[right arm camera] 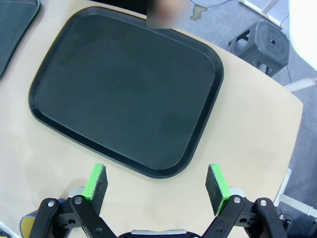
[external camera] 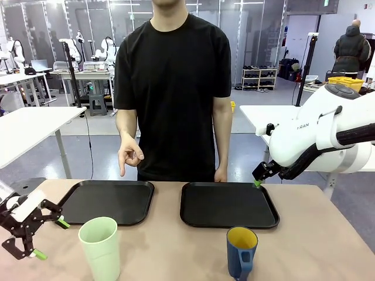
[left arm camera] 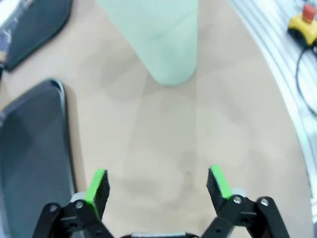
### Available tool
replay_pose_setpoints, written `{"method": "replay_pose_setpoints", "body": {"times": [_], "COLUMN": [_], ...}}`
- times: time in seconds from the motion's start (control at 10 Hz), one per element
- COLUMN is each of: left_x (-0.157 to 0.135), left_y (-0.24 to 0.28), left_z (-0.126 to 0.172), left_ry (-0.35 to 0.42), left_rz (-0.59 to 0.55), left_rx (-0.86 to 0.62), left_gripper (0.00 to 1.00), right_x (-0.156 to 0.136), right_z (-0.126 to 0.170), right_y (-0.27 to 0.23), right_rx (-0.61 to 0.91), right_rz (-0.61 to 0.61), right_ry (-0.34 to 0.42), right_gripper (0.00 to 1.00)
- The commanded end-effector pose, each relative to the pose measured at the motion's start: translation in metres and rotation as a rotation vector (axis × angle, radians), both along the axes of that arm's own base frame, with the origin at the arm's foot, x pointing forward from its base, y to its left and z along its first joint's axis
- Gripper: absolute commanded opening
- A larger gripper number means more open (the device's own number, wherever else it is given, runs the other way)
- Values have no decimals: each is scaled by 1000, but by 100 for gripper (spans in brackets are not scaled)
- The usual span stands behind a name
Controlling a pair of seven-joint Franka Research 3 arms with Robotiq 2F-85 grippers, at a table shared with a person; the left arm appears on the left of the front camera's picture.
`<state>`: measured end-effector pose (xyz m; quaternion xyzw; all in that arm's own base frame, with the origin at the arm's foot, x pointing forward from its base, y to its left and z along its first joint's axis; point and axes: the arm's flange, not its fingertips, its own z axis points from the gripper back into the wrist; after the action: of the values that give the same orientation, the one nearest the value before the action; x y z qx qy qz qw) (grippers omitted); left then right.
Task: Sort and store the cups by type.
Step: Pick up the Reusable plastic cup.
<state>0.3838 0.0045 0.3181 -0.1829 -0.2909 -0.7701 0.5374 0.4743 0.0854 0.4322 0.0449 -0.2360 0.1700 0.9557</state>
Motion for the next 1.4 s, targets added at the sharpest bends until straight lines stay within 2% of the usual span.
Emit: {"method": "replay_pose_setpoints", "body": {"times": [0.0,0.1,0.3,0.7,1.0,1.1,1.2,1.3], "left_x": [-16,-14,-16,-9,-3,-1,-12,-12], "left_y": [0,1,1,3,2,3,-1,-1], "left_z": [-26,-33,-41,-46,-51,-52,-29,-29], "left_ry": [39,55,134,199,230,207,246,246], "left_rz": [-23,-15,24,51,78,110,84,84], "left_rx": [-184,-250,-396,-506,-536,-530,-499,-499], "left_gripper": [100,100,100,100,100,100,100,100], "right_x": [1,1,1,1,1,1,1,1], "right_z": [0,0,0,0,0,0,0,0], "right_y": [-2,-2,-2,-2,-2,-2,-2,-2], "right_rx": [7,7,7,7,7,7,7,7], "right_rz": [3,3,3,3,3,3,3,3], "right_ry": [-1,-1,-1,-1,-1,-1,-1,-1], "right_gripper": [100,100,100,100,100,100,100,100]}}
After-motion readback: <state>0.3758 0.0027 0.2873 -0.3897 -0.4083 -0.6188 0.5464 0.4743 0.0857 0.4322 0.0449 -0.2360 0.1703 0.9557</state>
